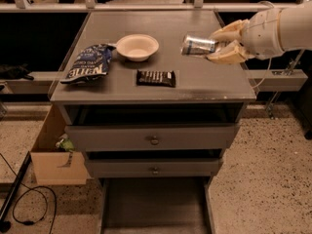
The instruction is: Pick redbull can from bottom drawer and place on counter
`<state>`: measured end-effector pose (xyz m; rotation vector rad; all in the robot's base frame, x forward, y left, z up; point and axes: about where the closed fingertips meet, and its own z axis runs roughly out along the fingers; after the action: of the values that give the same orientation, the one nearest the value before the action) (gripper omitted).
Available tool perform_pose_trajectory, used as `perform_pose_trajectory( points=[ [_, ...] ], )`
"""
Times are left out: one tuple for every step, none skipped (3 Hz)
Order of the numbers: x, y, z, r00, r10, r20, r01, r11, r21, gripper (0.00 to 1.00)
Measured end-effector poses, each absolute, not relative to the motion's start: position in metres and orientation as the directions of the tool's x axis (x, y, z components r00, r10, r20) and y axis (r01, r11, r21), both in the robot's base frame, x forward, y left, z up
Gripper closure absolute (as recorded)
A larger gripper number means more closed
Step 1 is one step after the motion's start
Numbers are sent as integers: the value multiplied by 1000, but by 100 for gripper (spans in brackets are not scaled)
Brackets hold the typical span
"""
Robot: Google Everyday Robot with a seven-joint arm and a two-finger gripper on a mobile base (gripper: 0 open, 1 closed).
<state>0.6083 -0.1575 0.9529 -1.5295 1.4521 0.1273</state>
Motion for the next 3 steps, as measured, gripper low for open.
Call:
perform_pose_trajectory(
  points=[
    [628,-164,945,254,-733,-631,-813,191,-550,100],
    [638,-178,933,221,-751,-623,-820,202,-535,100],
    [643,-188,920,193,-759,-622,-826,217,-521,100]
  ],
)
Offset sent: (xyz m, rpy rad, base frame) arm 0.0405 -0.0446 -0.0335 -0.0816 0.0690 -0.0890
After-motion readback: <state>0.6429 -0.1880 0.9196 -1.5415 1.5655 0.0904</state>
